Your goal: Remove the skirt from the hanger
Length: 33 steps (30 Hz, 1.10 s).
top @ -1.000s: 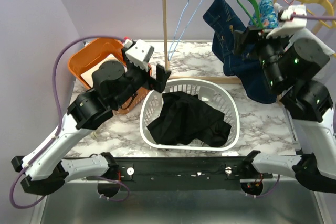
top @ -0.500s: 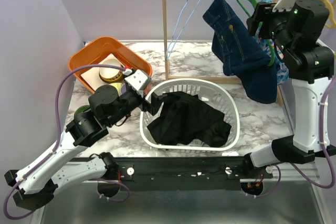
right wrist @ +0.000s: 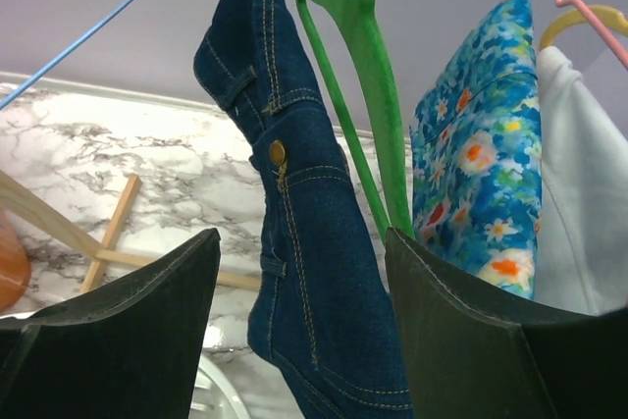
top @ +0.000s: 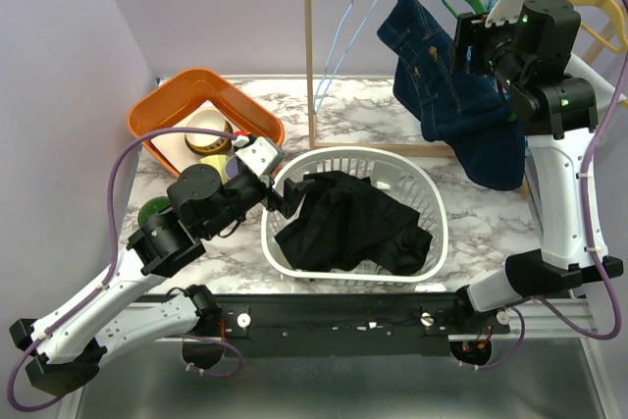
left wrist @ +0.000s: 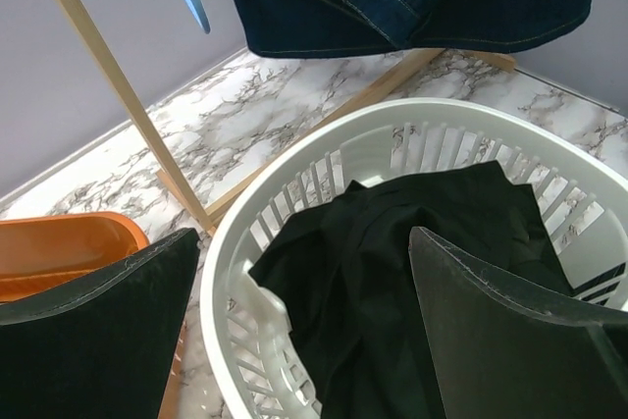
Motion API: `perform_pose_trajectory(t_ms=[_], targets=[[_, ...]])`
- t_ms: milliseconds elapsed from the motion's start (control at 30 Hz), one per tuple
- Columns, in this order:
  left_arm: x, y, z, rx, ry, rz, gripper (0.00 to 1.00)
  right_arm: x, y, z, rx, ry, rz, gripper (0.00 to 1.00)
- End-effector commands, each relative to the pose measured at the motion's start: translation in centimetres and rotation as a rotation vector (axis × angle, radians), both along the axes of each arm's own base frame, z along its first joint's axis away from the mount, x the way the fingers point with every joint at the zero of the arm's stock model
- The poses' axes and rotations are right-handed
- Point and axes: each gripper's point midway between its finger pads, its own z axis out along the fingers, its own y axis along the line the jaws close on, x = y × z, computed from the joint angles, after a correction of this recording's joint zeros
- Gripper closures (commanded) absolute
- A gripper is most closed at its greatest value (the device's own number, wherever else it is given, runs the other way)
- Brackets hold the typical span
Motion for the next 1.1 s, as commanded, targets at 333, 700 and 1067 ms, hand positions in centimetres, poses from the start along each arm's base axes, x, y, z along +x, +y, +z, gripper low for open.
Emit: perform_pose_trajectory(t_ms=[333, 700, 1067], targets=[[-0.1, -0.5, 0.2, -0.005, -0.030, -0.027, 0.01, -0.4, -3.5, 4.9, -0.083, -0.233, -0.124, 0.25], [0.0, -0.5, 0.0, 0.001, -0.029, -0.027, 0.01, 3.0, -2.4, 0.9, -0.087, -0.095, -0.035, 0.28], [0.1, -0.5, -0.3, 0.006, -0.024, -0.026, 0.01, 3.3, -2.1, 0.3, -0.086, -0.093, -0.015, 0.64]])
